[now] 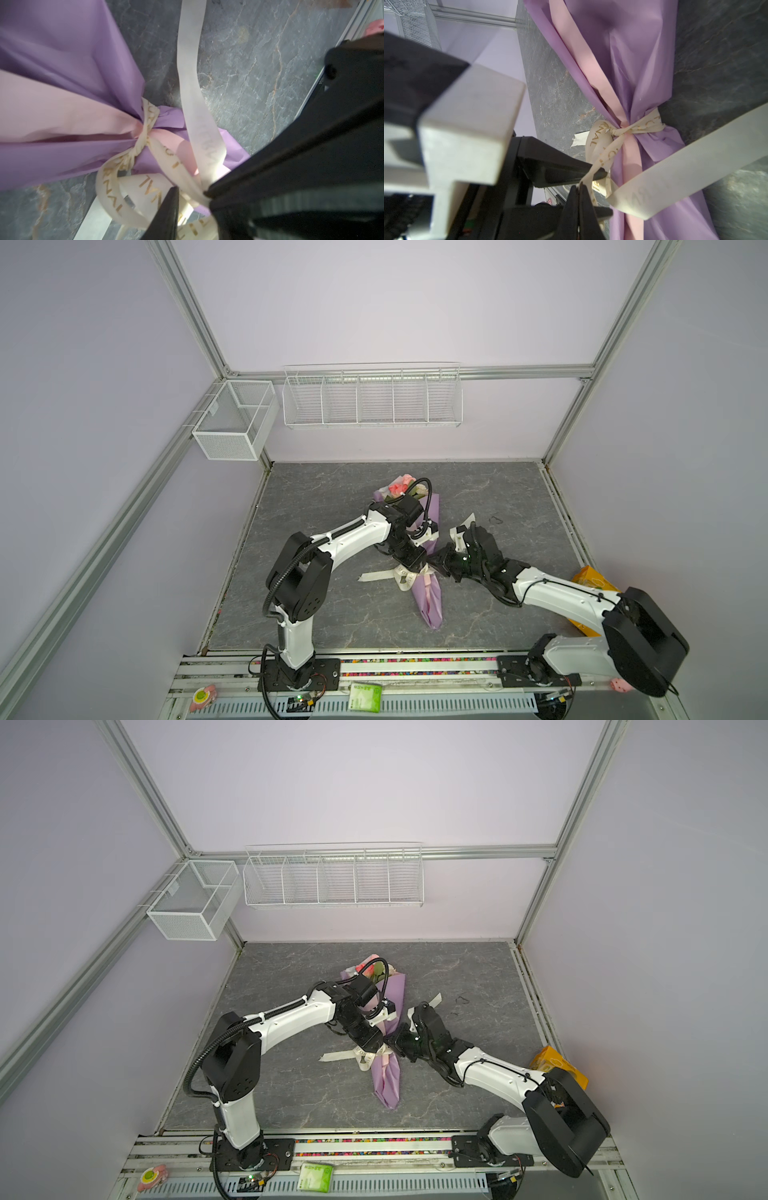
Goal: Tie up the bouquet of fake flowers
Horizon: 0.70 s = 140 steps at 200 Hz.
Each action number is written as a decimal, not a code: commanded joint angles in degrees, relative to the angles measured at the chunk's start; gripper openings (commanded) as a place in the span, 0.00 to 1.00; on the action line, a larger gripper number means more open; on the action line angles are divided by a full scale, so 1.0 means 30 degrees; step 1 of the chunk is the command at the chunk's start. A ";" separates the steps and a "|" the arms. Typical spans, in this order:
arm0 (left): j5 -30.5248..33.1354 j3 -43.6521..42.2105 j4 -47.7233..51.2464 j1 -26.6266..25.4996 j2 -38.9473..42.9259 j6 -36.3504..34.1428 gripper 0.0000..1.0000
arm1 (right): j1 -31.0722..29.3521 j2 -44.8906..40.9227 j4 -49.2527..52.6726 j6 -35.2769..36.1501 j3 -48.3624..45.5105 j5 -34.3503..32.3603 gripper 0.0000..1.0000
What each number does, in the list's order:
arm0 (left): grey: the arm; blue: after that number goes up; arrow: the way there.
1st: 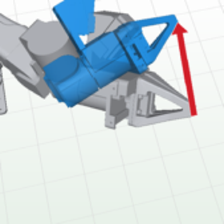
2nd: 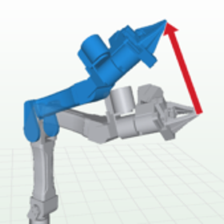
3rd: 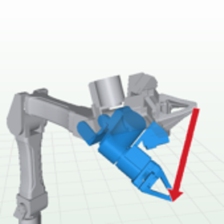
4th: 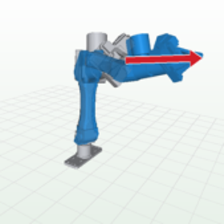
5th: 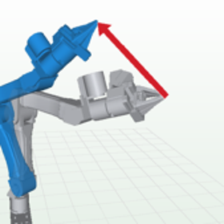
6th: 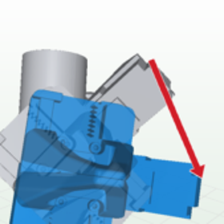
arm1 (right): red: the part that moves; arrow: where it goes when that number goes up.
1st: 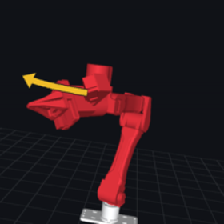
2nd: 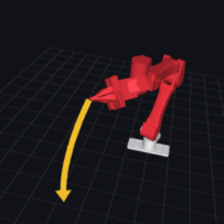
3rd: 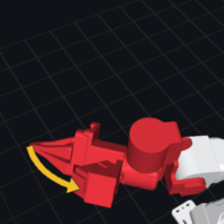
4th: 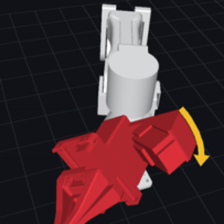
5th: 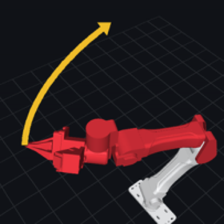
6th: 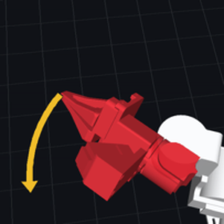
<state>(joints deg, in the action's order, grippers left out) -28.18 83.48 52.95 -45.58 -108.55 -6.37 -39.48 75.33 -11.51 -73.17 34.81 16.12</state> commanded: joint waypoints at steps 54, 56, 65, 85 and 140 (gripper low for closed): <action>-0.0641 0.0765 0.0138 -0.0267 -0.0848 -0.0782 0.36 | 0.0031 0.0352 -0.0794 -0.0634 -0.0338 -0.0110 0.07; -0.0607 0.0773 0.0135 -0.0273 -0.0877 -0.0756 0.35 | 0.0028 0.0386 -0.0793 -0.0639 -0.0341 -0.0124 0.06; -0.0441 0.0788 0.0051 -0.0295 -0.0920 -0.0713 0.35 | 0.0021 0.0435 -0.0797 -0.0644 -0.0352 -0.0098 0.07; -0.0262 0.0747 -0.0094 -0.0362 -0.0965 -0.0616 0.29 | 0.0033 0.0579 -0.0809 -0.0660 -0.0352 -0.0025 0.06; 0.0192 0.0535 -0.0421 -0.0344 -0.0070 -0.0444 0.08 | 0.0074 0.0453 -0.0044 -0.0488 -0.0702 -0.0374 0.06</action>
<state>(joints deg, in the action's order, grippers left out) -28.14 84.03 52.51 -46.30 -110.21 -7.09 -39.35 76.51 -12.27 -73.54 34.28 15.07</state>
